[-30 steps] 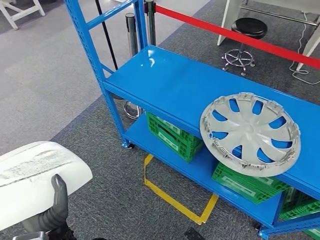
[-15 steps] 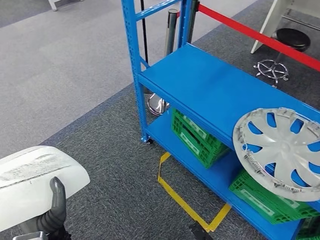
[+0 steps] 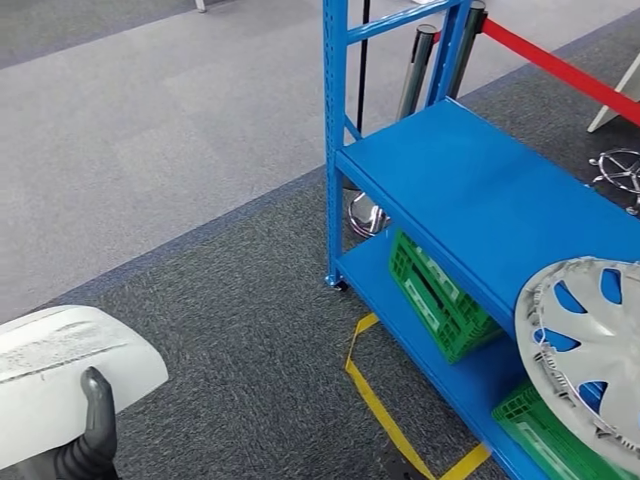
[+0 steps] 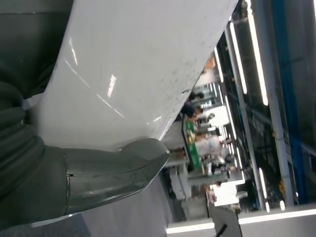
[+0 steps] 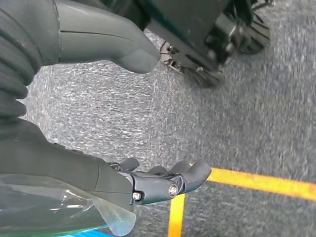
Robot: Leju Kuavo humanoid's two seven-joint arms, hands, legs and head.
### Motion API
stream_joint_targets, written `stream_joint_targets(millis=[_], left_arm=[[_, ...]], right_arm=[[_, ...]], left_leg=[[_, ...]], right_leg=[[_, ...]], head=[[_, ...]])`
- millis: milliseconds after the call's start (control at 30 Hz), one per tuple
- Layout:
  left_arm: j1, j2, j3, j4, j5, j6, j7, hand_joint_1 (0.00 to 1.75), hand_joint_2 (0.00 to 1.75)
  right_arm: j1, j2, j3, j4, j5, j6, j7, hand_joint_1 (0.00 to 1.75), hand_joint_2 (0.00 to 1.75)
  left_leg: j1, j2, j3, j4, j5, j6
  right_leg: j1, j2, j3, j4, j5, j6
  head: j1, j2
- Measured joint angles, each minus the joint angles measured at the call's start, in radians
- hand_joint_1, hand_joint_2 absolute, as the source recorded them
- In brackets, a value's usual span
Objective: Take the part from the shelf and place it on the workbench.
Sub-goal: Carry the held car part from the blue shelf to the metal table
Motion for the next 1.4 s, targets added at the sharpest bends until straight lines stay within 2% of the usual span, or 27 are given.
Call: stream_joint_targets(millis=[33,67,100,167,200,233,300,367,400,467,533,600,667,700,733,767,833,900,967,1033,1100,1167,1200,1233,1267,1333,1400], left_arm=[[0.003,-0.001,0.004,-0.008,0.001,0.0,0.0,1.75,1.75],[0.006,-0.002,0.008,-0.014,0.0,0.0,-0.001,1.75,1.75],[0.008,-0.003,0.011,-0.019,0.0,0.0,-0.001,1.75,1.75],[0.017,-0.004,0.018,-0.027,0.01,0.0,-0.001,1.75,1.75],[0.02,-0.005,0.022,-0.03,0.022,0.0,-0.001,1.75,1.75],[0.021,-0.006,0.025,-0.034,0.039,0.0,-0.001,1.75,1.75],[0.009,-0.009,0.031,-0.039,0.076,0.0,-0.001,1.75,1.75],[-0.011,-0.011,0.037,-0.045,0.101,0.0,-0.001,1.75,1.75],[-0.018,-0.011,0.041,-0.048,0.108,0.0,-0.002,1.75,1.75],[-0.026,-0.013,0.049,-0.055,0.117,0.0,-0.002,1.75,1.75],[-0.034,-0.016,0.053,-0.061,0.122,-0.001,-0.003,1.75,1.75],[-0.044,-0.017,0.055,-0.063,0.134,-0.002,-0.004,1.75,1.75],[-0.048,-0.016,0.054,-0.062,0.156,-0.003,-0.004,1.75,1.75],[-0.049,-0.014,0.053,-0.061,0.169,-0.003,-0.004,1.75,1.75],[-0.05,-0.014,0.052,-0.06,0.181,-0.003,-0.004,1.75,1.75],[-0.051,-0.013,0.052,-0.059,0.192,-0.003,-0.004,1.75,1.75],[-0.056,-0.013,0.053,-0.059,0.202,-0.003,-0.004,1.75,1.75],[-0.058,-0.013,0.055,-0.059,0.206,-0.003,-0.004,1.75,1.75],[-0.056,-0.013,0.057,-0.06,0.209,-0.003,-0.004,1.75,1.75],[-0.052,-0.012,0.059,-0.06,0.211,-0.003,-0.004,1.75,1.75],[-0.05,-0.011,0.059,-0.06,0.212,-0.003,-0.004,1.75,1.75],[-0.045,-0.011,0.06,-0.06,0.215,-0.003,-0.004,1.75,1.75],[-0.042,-0.011,0.061,-0.06,0.216,-0.003,-0.004,1.75,1.75],[-0.038,-0.012,0.063,-0.06,0.215,-0.003,-0.004,1.75,1.75],[-0.036,-0.016,0.068,-0.06,0.209,-0.003,-0.004,1.75,1.75],[-0.032,-0.035,0.088,-0.066,0.188,-0.003,-0.004,1.75,1.75],[-0.029,-0.059,0.117,-0.08,0.172,-0.003,-0.005,1.75,1.75]], right_arm=[[0.001,0.001,0.004,0.0,0.0,0.0,0.002,0.0,1.75],[0.003,0.001,0.007,0.0,0.001,0.001,0.008,0.0,1.75],[0.007,0.001,0.01,0.0,0.002,0.002,0.015,0.0,1.75],[0.014,0.001,0.016,0.0,0.004,0.004,0.031,0.0,1.75],[0.015,0.001,0.02,0.0,0.006,0.005,0.035,0.0,1.75],[0.014,0.001,0.024,0.0,0.008,0.006,0.038,0.0,1.75],[0.009,0.001,0.037,0.0,0.012,0.004,0.04,0.0,1.75],[-0.001,0.0,0.047,-0.001,0.006,-0.004,0.035,0.0,1.75],[-0.008,0.0,0.051,-0.002,0.002,-0.008,0.032,0.0,1.75],[-0.028,-0.001,0.057,-0.006,-0.005,-0.009,0.026,0.0,1.75],[-0.046,-0.002,0.064,-0.01,-0.011,-0.012,0.018,0.0,1.75],[-0.053,-0.003,0.068,-0.014,-0.026,-0.018,-0.002,0.0,1.75],[-0.053,-0.004,0.07,-0.016,-0.046,-0.018,-0.03,0.0,1.75],[-0.053,-0.004,0.07,-0.017,-0.057,-0.016,-0.044,0.0,1.75],[-0.052,-0.004,0.071,-0.018,-0.069,-0.015,-0.057,0.0,1.75],[-0.048,-0.005,0.071,-0.018,-0.084,-0.018,-0.066,0.0,1.75],[-0.031,-0.009,0.07,-0.019,-0.113,-0.038,-0.073,0.0,1.75],[-0.003,-0.015,0.067,-0.019,-0.143,-0.064,-0.072,0.0,1.75],[0.03,-0.023,0.055,-0.019,-0.175,-0.087,-0.072,0.0,1.75],[0.066,-0.035,0.034,-0.019,-0.2,-0.105,-0.071,0.0,1.75],[0.099,-0.044,0.012,-0.019,-0.215,-0.112,-0.063,0.0,1.75],[0.126,-0.05,-0.005,-0.019,-0.221,-0.114,-0.051,0.0,1.75],[0.136,-0.051,-0.013,-0.02,-0.222,-0.114,-0.046,0.0,1.75],[0.142,-0.052,-0.019,-0.022,-0.222,-0.114,-0.044,0.0,1.75],[0.147,-0.053,-0.025,-0.026,-0.22,-0.113,-0.044,0.0,1.75],[0.153,-0.053,-0.038,-0.036,-0.214,-0.109,-0.048,0.0,1.75],[0.157,-0.052,-0.049,-0.046,-0.204,-0.106,-0.06,0.0,1.75]], left_leg=[[-0.001,0.028,-0.016,0.035,-0.021,-0.004],[-0.002,0.061,-0.041,0.091,-0.05,-0.009],[-0.001,0.081,-0.072,0.159,-0.082,-0.013],[0.002,0.096,-0.116,0.255,-0.111,-0.017],[0.003,0.099,-0.114,0.253,-0.098,-0.016],[0.003,0.104,-0.093,0.211,-0.069,-0.014],[-0.005,0.144,-0.025,0.074,-0.007,-0.002],[-0.017,0.179,0.013,-0.009,0.012,0.01],[-0.022,0.18,0.013,-0.017,0.008,0.014],[-0.021,0.158,0.012,-0.026,0.013,0.024],[-0.014,0.135,0.017,-0.039,0.021,0.036],[-0.01,0.11,0.019,-0.044,0.023,0.043],[-0.01,0.082,0.02,-0.043,0.022,0.046],[-0.01,0.068,0.021,-0.043,0.022,0.046],[-0.009,0.053,0.022,-0.042,0.021,0.045],[-0.008,0.038,0.024,-0.039,0.02,0.042],[-0.006,0.007,0.022,-0.029,0.014,0.033],[-0.004,-0.02,0.014,-0.021,0.014,0.022],[-0.001,-0.038,0.009,-0.02,0.016,0.013],[-0.004,0.002,-0.005,0.013,-0.006,0.004],[-0.005,0.069,-0.054,0.121,-0.063,-0.003],[0.0,0.093,-0.112,0.242,-0.107,-0.008],[0.001,0.097,-0.122,0.262,-0.105,-0.008],[0.002,0.1,-0.113,0.245,-0.084,-0.007],[0.002,0.108,-0.085,0.188,-0.049,-0.004],[-0.008,0.151,-0.019,0.056,0.001,0.006],[-0.02,0.18,0.012,-0.006,0.005,0.018]], right_leg=[[-0.001,-0.014,0.002,-0.002,0.001,-0.005],[0.0,-0.03,0.004,-0.003,-0.001,-0.009],[0.002,-0.047,0.005,-0.003,-0.003,-0.013],[0.004,-0.08,0.007,-0.003,-0.007,-0.016],[0.004,-0.094,0.009,-0.003,-0.01,-0.016],[0.005,-0.107,0.012,-0.003,-0.012,-0.015],[0.008,-0.131,0.019,-0.003,-0.019,-0.011],[0.013,-0.152,0.023,-0.003,-0.025,-0.002],[0.014,-0.163,0.024,-0.004,-0.026,0.002],[0.013,-0.172,0.027,-0.006,-0.03,0.012],[0.011,-0.124,0.007,0.035,-0.057,0.02],[0.009,-0.063,-0.056,0.156,-0.114,0.024],[0.009,-0.048,-0.123,0.269,-0.146,0.027],[0.009,-0.046,-0.134,0.278,-0.134,0.028],[0.008,-0.044,-0.127,0.248,-0.102,0.028],[0.006,-0.034,-0.102,0.185,-0.058,0.029],[0.0,0.011,-0.047,0.058,-0.003,0.03],[-0.002,0.036,-0.021,0.011,0.0,0.026],[0.0,0.012,-0.011,0.005,0.003,0.015],[-0.001,-0.016,-0.001,-0.001,0.005,0.002],[0.002,-0.045,0.005,-0.004,0.001,-0.007],[0.006,-0.076,0.008,-0.004,-0.005,-0.011],[0.007,-0.09,0.011,-0.004,-0.008,-0.012],[0.008,-0.102,0.014,-0.004,-0.011,-0.012],[0.008,-0.114,0.019,-0.004,-0.015,-0.011],[0.011,-0.135,0.026,-0.004,-0.025,-0.004],[0.015,-0.155,0.029,-0.006,-0.035,0.007]], head=[[-0.003,0.0],[-0.006,0.0],[-0.008,0.0],[-0.008,0.0],[-0.008,0.0],[-0.008,0.0],[-0.008,0.0],[-0.008,0.0],[-0.008,0.0],[-0.008,0.0],[-0.005,0.0],[0.001,0.0],[0.002,0.0],[0.002,0.0],[0.002,0.0],[0.002,0.0],[0.001,0.0],[0.001,0.0],[0.001,0.0],[-0.006,0.0],[-0.013,0.0],[-0.013,0.0],[-0.013,0.0],[-0.013,0.0],[-0.013,0.0],[-0.014,0.0],[-0.013,0.0]])
